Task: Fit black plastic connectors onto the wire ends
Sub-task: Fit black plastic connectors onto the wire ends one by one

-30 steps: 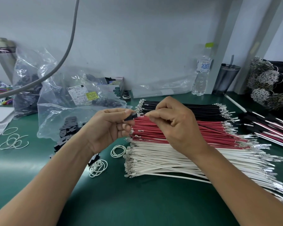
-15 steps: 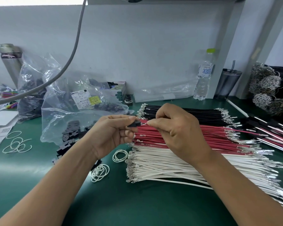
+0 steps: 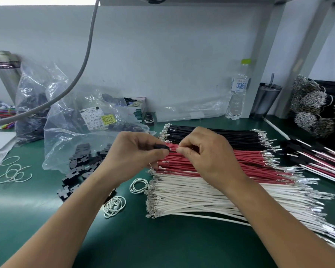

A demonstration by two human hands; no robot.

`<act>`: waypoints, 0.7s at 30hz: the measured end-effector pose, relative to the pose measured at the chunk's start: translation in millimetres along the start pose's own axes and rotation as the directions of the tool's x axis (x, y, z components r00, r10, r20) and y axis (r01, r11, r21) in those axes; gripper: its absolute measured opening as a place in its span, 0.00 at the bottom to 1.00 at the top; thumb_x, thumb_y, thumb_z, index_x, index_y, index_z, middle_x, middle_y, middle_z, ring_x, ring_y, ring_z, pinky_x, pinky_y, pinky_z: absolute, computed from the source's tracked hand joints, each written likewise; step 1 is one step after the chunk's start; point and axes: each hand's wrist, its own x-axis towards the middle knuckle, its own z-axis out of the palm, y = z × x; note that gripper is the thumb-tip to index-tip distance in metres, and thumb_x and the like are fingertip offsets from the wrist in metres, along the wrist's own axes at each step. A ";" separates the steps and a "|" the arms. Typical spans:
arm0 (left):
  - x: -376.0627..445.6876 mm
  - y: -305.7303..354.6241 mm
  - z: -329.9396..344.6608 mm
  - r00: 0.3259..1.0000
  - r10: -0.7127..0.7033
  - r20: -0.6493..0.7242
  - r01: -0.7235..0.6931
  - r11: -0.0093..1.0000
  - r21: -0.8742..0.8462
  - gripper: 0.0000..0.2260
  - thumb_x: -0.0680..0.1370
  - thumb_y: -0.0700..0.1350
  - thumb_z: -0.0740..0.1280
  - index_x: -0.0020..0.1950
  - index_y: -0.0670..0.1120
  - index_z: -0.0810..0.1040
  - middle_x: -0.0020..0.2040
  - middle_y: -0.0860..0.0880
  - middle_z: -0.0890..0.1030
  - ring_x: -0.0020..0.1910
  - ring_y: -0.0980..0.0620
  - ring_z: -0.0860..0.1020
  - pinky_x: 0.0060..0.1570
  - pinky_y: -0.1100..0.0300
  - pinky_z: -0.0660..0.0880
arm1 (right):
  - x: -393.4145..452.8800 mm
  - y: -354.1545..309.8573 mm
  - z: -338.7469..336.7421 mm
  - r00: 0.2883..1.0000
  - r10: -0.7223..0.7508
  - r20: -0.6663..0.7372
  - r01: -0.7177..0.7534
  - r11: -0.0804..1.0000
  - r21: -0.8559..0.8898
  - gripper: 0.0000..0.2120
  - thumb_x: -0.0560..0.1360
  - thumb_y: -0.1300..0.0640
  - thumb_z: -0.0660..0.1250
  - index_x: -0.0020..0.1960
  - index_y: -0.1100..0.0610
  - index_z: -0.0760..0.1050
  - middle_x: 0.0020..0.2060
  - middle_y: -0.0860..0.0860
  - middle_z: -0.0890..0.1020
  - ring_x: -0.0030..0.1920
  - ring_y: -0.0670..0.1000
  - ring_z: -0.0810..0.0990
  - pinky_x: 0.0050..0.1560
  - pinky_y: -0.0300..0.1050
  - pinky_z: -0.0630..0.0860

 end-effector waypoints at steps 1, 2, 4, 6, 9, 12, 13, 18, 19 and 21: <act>-0.6 -0.6 -1.0 1.000 -0.009 0.024 0.009 1.000 0.008 0.05 0.70 0.46 0.80 0.45 0.50 0.89 0.36 0.44 0.87 0.31 0.50 0.83 0.34 0.60 0.81 | -0.5 -1.1 0.5 1.000 -0.013 0.017 0.014 1.000 -0.011 0.04 0.76 0.53 0.72 0.45 0.53 0.83 0.40 0.43 0.77 0.41 0.44 0.76 0.45 0.48 0.76; -0.6 -1.3 -2.1 0.999 -0.017 0.035 0.017 1.000 -0.006 0.06 0.69 0.46 0.80 0.45 0.49 0.89 0.36 0.44 0.87 0.31 0.49 0.84 0.35 0.58 0.83 | -0.7 -2.1 1.4 0.999 -0.026 0.028 0.027 1.000 -0.006 0.04 0.76 0.54 0.73 0.44 0.54 0.82 0.40 0.43 0.78 0.41 0.44 0.76 0.45 0.48 0.76; -0.7 -1.9 -3.4 0.999 -0.023 0.041 0.025 0.997 -0.070 0.09 0.68 0.45 0.79 0.47 0.46 0.89 0.38 0.42 0.87 0.33 0.46 0.85 0.37 0.57 0.84 | -1.7 -5.6 3.2 0.999 -0.042 0.025 0.041 0.999 0.024 0.04 0.76 0.55 0.73 0.43 0.54 0.81 0.39 0.44 0.78 0.41 0.44 0.77 0.45 0.46 0.75; -1.4 -2.2 -2.0 0.999 -0.014 0.051 0.020 0.993 -0.113 0.09 0.68 0.44 0.79 0.47 0.43 0.88 0.40 0.40 0.87 0.34 0.44 0.86 0.37 0.58 0.84 | -3.3 -9.2 4.1 0.998 -0.058 0.018 0.058 0.998 0.031 0.04 0.76 0.57 0.72 0.43 0.54 0.81 0.39 0.44 0.78 0.40 0.44 0.77 0.43 0.44 0.75; -2.1 -2.0 1.7 0.998 -0.010 0.061 0.018 0.992 -0.128 0.11 0.68 0.44 0.79 0.47 0.42 0.88 0.40 0.39 0.87 0.34 0.44 0.86 0.38 0.58 0.84 | -3.2 -7.9 -0.2 0.997 -0.063 0.041 0.062 0.998 0.023 0.04 0.76 0.57 0.73 0.43 0.55 0.81 0.39 0.44 0.78 0.40 0.44 0.76 0.43 0.44 0.75; -0.8 -1.2 1.4 0.999 0.000 0.046 0.007 0.987 -0.159 0.12 0.68 0.45 0.79 0.49 0.42 0.88 0.40 0.39 0.87 0.34 0.45 0.86 0.37 0.59 0.83 | 1.2 -5.1 -10.4 0.997 -0.051 0.061 0.049 0.998 0.034 0.03 0.76 0.55 0.73 0.44 0.52 0.82 0.39 0.42 0.79 0.42 0.43 0.77 0.45 0.48 0.76; -0.1 -1.4 0.9 0.999 0.001 0.040 0.005 0.986 -0.166 0.12 0.68 0.45 0.79 0.49 0.42 0.88 0.41 0.39 0.87 0.33 0.45 0.85 0.36 0.59 0.82 | 2.9 -5.3 -14.0 0.997 -0.041 0.064 0.041 0.999 0.005 0.03 0.76 0.53 0.72 0.44 0.50 0.82 0.40 0.42 0.79 0.42 0.43 0.77 0.45 0.48 0.76; -1.1 -4.8 2.9 0.997 -0.020 0.072 0.027 0.995 -0.095 0.10 0.69 0.47 0.79 0.48 0.47 0.89 0.39 0.44 0.87 0.33 0.49 0.85 0.34 0.63 0.79 | -6.4 -12.5 -34.1 0.993 -0.053 0.109 0.078 0.968 -0.237 0.05 0.74 0.43 0.72 0.48 0.42 0.79 0.44 0.38 0.74 0.48 0.40 0.72 0.45 0.40 0.71; -0.5 -5.3 3.0 0.998 -0.025 0.055 0.029 0.996 -0.082 0.09 0.69 0.48 0.79 0.48 0.48 0.89 0.38 0.45 0.87 0.33 0.50 0.85 0.33 0.64 0.78 | -13.9 -15.6 -38.3 0.985 -0.055 0.162 0.085 0.979 -0.188 0.07 0.72 0.41 0.72 0.46 0.41 0.78 0.44 0.38 0.74 0.48 0.39 0.73 0.45 0.38 0.70; 0.4 -6.5 3.1 0.999 -0.036 0.014 0.037 0.996 -0.082 0.10 0.68 0.49 0.79 0.47 0.48 0.89 0.38 0.45 0.87 0.32 0.50 0.85 0.33 0.65 0.78 | -32.7 -23.1 -38.9 0.937 -0.052 0.345 0.091 0.991 -0.097 0.12 0.69 0.34 0.69 0.45 0.41 0.80 0.44 0.36 0.76 0.48 0.39 0.76 0.44 0.35 0.70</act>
